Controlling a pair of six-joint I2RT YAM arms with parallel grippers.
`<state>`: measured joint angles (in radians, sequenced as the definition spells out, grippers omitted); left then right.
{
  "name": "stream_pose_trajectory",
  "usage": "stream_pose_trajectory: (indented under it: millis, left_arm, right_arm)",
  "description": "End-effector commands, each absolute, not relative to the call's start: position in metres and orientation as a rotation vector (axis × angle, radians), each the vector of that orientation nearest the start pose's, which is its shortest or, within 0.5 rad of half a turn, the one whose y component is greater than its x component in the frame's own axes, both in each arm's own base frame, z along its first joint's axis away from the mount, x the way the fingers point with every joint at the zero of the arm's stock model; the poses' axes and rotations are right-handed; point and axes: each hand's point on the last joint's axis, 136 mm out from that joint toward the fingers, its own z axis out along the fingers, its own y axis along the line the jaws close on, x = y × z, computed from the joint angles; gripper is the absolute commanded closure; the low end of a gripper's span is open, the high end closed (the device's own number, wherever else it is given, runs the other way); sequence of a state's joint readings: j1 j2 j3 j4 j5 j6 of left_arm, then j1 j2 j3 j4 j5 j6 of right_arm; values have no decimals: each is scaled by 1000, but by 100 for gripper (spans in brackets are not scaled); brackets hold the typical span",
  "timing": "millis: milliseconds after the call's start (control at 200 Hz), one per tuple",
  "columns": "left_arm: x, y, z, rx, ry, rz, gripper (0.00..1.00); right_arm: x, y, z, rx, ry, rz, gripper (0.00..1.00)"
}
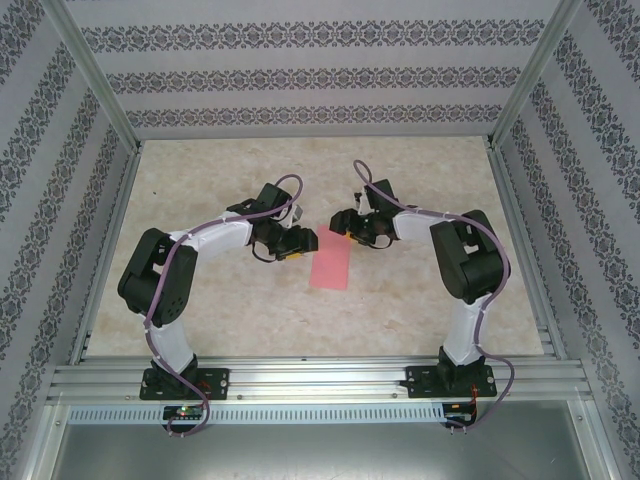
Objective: Fold a paper plane with a square sheet of paper (fold left side to right side)
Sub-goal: Rotate the paper at the center of the table, then third fold the triangle at the center of the table.
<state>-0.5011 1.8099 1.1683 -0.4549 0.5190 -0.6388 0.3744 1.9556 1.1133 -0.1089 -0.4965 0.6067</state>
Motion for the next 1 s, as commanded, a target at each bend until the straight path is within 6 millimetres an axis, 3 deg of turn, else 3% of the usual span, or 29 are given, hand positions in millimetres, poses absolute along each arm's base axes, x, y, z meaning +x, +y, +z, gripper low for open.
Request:
stream_pose_trajectory:
  millis: [0, 430, 994]
  left_arm:
    - [333, -273, 82, -34, 2798, -1054, 44]
    - [340, -294, 55, -33, 2821, -1174, 52]
    - [338, -308, 29, 7, 2909, -1086, 47]
  right_arm:
    - [389, 255, 19, 9, 2694, 1013, 42]
    - [382, 244, 9, -21, 2746, 921, 48]
    - [381, 245, 9, -19, 2746, 926, 48]
